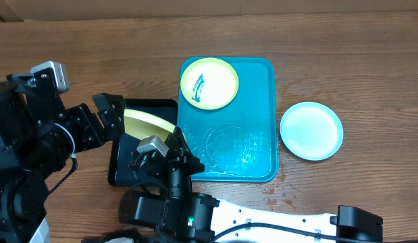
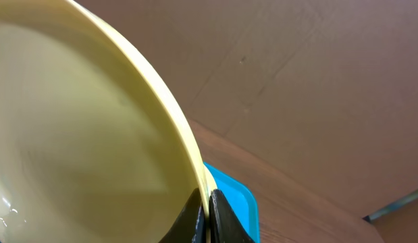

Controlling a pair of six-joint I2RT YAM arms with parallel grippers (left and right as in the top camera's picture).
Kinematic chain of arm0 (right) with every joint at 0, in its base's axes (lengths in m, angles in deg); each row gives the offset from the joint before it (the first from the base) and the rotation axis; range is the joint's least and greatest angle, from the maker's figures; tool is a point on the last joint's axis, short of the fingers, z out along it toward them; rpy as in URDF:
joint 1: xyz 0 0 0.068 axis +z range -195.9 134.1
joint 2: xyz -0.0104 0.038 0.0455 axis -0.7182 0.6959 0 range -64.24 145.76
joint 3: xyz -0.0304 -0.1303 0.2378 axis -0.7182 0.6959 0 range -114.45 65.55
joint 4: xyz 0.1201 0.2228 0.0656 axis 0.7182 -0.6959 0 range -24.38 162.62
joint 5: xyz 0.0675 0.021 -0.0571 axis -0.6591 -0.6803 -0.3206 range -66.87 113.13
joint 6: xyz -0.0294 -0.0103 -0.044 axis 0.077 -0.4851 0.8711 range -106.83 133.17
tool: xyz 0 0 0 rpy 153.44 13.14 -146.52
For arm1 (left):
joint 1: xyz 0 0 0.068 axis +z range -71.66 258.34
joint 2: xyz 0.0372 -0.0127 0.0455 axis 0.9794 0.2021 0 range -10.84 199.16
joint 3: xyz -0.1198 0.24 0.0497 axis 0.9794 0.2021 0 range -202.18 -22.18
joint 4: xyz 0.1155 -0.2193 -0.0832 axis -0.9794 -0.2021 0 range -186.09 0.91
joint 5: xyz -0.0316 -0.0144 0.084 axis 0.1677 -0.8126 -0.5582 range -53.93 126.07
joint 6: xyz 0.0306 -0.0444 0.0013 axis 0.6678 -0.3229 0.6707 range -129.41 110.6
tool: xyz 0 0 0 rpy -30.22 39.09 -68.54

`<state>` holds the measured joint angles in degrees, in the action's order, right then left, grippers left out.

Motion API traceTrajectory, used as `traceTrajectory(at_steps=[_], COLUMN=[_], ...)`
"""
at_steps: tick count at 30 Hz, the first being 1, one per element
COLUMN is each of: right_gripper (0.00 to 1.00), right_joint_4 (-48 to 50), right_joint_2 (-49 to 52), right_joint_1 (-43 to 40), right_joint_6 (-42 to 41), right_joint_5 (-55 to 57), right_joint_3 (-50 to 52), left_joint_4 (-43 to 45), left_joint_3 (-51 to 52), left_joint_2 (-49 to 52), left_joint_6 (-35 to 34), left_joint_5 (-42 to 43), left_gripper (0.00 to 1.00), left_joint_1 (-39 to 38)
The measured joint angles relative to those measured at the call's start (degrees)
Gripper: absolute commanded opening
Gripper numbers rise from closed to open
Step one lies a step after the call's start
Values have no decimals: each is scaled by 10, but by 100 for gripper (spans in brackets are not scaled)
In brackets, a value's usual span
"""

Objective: Clean dirty plates on tray and stack at the side
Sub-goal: 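Lift the lower yellow plate off the teal tray with the right gripper, then carry the yellow plate right and stack it on the white plate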

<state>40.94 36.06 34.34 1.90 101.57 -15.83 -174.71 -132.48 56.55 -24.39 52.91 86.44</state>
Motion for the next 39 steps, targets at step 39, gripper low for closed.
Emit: traceTrajectory(at_steps=[39], right_gripper=[4], right_joint_4=[-355], right_joint_2=[-125], right_joint_1=[-911], right_joint_6=[-189], right_joint_5=[-848], right_joint_3=[93], left_joint_4=[-1], left_joint_3=[0], left_joint_2=[14], left_joint_6=[0], left_joint_5=[-8], left_gripper=[100], left_joint_1=[0])
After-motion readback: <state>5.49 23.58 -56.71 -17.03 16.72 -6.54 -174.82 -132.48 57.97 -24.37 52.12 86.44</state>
